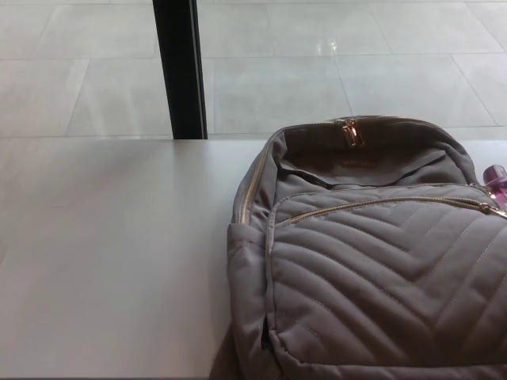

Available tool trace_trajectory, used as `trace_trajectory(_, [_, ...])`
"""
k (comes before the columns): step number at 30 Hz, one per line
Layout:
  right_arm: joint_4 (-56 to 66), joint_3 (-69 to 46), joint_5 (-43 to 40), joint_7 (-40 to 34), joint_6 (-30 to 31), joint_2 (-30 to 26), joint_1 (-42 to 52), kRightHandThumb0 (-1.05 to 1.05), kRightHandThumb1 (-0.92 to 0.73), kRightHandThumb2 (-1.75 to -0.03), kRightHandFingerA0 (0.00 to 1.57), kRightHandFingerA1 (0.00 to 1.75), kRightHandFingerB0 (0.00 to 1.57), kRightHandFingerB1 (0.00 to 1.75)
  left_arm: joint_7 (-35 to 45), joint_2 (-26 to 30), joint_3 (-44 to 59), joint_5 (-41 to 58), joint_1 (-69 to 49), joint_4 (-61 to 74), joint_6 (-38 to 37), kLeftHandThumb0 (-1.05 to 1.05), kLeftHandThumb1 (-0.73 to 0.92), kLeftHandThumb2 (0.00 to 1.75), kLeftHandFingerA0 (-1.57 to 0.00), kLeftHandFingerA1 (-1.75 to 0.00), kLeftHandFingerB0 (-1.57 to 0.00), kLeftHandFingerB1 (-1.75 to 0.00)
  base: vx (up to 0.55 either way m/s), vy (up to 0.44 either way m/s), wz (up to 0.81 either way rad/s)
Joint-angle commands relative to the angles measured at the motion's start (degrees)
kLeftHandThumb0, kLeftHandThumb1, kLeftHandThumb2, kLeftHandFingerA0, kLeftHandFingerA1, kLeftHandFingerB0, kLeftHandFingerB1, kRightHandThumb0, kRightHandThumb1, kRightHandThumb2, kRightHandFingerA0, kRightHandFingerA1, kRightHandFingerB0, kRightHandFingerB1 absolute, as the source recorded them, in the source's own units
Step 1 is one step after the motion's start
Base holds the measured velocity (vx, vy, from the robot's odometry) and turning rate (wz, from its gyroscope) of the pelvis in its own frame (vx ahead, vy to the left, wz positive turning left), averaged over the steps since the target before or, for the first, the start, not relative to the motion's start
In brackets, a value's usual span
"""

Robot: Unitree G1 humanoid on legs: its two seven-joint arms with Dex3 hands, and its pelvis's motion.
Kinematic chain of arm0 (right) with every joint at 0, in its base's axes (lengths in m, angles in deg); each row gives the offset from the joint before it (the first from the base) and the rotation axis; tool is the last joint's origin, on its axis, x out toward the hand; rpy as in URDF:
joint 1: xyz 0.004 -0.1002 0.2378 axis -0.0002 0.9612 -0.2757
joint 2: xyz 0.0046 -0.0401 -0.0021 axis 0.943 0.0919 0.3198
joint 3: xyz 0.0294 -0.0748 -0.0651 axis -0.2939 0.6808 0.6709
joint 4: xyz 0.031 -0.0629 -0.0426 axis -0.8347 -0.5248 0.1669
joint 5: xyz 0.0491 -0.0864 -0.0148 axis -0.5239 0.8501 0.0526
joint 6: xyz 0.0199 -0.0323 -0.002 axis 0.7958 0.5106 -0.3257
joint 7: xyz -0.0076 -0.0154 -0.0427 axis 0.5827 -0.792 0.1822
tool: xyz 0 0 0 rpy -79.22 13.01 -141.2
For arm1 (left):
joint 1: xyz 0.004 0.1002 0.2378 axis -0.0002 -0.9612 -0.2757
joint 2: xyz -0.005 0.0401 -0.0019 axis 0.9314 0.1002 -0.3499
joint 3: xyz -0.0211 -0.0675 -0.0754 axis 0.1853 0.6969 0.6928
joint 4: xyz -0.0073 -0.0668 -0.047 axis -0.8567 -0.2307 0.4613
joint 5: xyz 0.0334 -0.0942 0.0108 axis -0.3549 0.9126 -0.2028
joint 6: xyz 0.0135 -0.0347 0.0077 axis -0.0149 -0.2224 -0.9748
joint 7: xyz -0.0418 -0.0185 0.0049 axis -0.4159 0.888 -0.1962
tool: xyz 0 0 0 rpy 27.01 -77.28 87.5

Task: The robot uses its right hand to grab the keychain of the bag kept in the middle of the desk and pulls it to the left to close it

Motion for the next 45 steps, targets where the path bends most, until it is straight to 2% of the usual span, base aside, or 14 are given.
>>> trace_trajectory(1, [0.36, -3.00, -6.44, 0.92, 2.93, 4.51, 0.24, -0.14, -0.57, -1.11, 0.84, 1.75, 0.70, 1.64, -0.47, 0.13, 0.61, 0.31, 0.33, -1.03, -1.33, -1.05, 0.78, 0.75, -0.64, -1.09, -0.55, -1.06, 0.00, 0.000, 0.00])
trace_trajectory(6, [-0.13, -8.05, -14.01, 3.32, 10.65, 9.16, -2.85, -0.15, -0.56, -1.22, 1.17, 1.51, 0.98, 1.37, -1.40, -0.27, 1.19, 0.42, -0.22, -0.66, -2.69, -1.05, 0.58, 1.17, -0.66, -1.12, -0.54, -1.08, 0.00, 0.000, 0.00])
trace_trajectory(7, [0.46, -9.70, -16.37, 3.98, 14.69, 10.30, -4.00, -0.09, -0.52, -1.28, 0.87, 1.75, 0.77, 1.62, -1.68, -0.36, 1.32, 0.42, -0.16, -0.97, -3.15, -1.05, 0.78, 0.77, -0.68, -1.11, -0.54, -1.09, 0.00, 0.000, 0.00])
trace_trajectory(10, [0.99, -12.10, -18.74, 5.12, 18.89, 11.09, -5.28, -0.07, -0.50, -1.33, 0.90, 1.75, 0.71, 1.72, -2.01, -0.61, 1.89, 0.95, 0.05, -1.11, -2.40, -1.05, 0.58, 1.18, -0.68, -1.12, -0.55, -1.08, 0.00, 0.000, 0.00])
trace_trajectory(11, [0.71, -12.87, -19.40, 5.60, 19.14, 10.99, -5.57, -0.09, -0.50, -1.32, 0.91, 1.75, 0.71, 1.73, -1.98, -0.77, 2.13, 1.17, -0.06, -0.95, -2.56, -1.05, 0.80, 0.77, -0.70, -1.11, -0.59, -1.10, 0.00, 0.000, 0.00])
trace_trajectory(17, [-0.66, -19.29, -25.82, 6.46, 26.28, 11.91, -8.72, -0.11, -0.58, -1.22, 1.19, 1.58, 0.94, 1.40, -2.28, -1.06, 2.76, 1.37, -0.39, -0.75, -2.31, -1.05, 0.82, 0.79, -0.69, -1.12, -0.58, -1.11, 0.00, 0.000, 0.00])
trace_trajectory(21, [-1.15, -21.54, -27.12, 6.86, 29.01, 11.25, -9.52, -0.08, -0.66, -1.06, 0.85, 1.75, 0.51, 1.70, -2.97, -1.54, 3.00, 1.14, -0.96, -0.10, -3.00, -1.05, 0.85, 0.80, -0.71, -1.13, -0.57, -1.13, 0.00, 0.000, 0.00])
trace_trajectory(22, [-0.47, -21.78, -27.26, 6.67, 30.02, 11.54, -9.54, -0.17, -0.65, -1.09, 1.15, 1.55, 0.80, 1.30, -3.30, -1.72, 3.17, 1.23, -1.03, 0.15, -2.82, -1.05, 0.85, 0.80, -0.70, -1.13, -0.56, -1.13, 0.00, 0.000, 0.00])
trace_trajectory(24, [0.03, -21.91, -27.71, 6.82, 30.20, 12.00, -9.46, -0.05, -0.67, -1.09, 0.86, 1.75, 0.56, 1.73, -3.52, -1.89, 3.42, 1.44, -1.07, 0.47, -2.22, -1.05, 0.86, 0.81, -0.70, -1.14, -0.57, -1.13, 0.00, 0.000, 0.00])
trace_trajectory(38, [4.86, -15.82, -28.20, 7.11, 35.54, 14.68, -13.76, -0.18, -0.63, -1.14, 1.22, 1.55, 0.89, 1.33, -4.04, -2.70, 5.20, 1.90, -0.76, 0.37, -1.73, -1.05, 0.89, 0.85, -0.70, -1.16, -0.51, -1.16, 0.00, 0.000, 0.00])
trace_trajectory(40, [5.62, -14.96, -28.21, 6.39, 37.57, 15.00, -15.19, -0.09, -0.64, -1.11, 0.91, 1.75, 0.59, 1.75, -4.27, -2.79, 5.36, 1.75, -0.61, 0.27, -1.66, -1.05, 0.89, 0.86, -0.69, -1.15, -0.51, -1.15, 0.00, 0.000, 0.00])
trace_trajectory(41, [5.60, -14.85, -28.95, 6.38, 38.14, 15.46, -16.12, -0.15, -0.60, -1.18, 1.22, 1.57, 0.90, 1.36, -4.25, -2.75, 5.20, 1.48, -0.51, 0.25, -2.02, -1.05, 0.68, 1.27, -0.71, -1.18, -0.54, -1.15, 0.00, 0.000, 0.00])
trace_trajectory(44, [6.35, -13.33, -29.39, 5.25, 40.89, 17.03, -19.24, -0.09, -0.58, -1.17, 0.92, 1.75, 0.63, 1.75, -4.09, -2.78, 5.26, 1.36, -0.70, 0.37, -2.50, -1.05, 0.90, 0.83, -0.73, -1.14, -0.55, -1.14, 0.00, 0.000, 0.00])
trace_trajectory(45, [6.59, -12.17, -28.83, 5.12, 41.72, 17.27, -19.91, -0.10, -0.56, -1.18, 0.93, 1.75, 0.65, 1.75, -4.14, -2.90, 5.25, 1.33, -1.26, 0.82, -2.38, -1.05, 0.70, 1.26, -0.71, -1.16, -0.54, -1.13, 0.00, 0.000, 0.00])
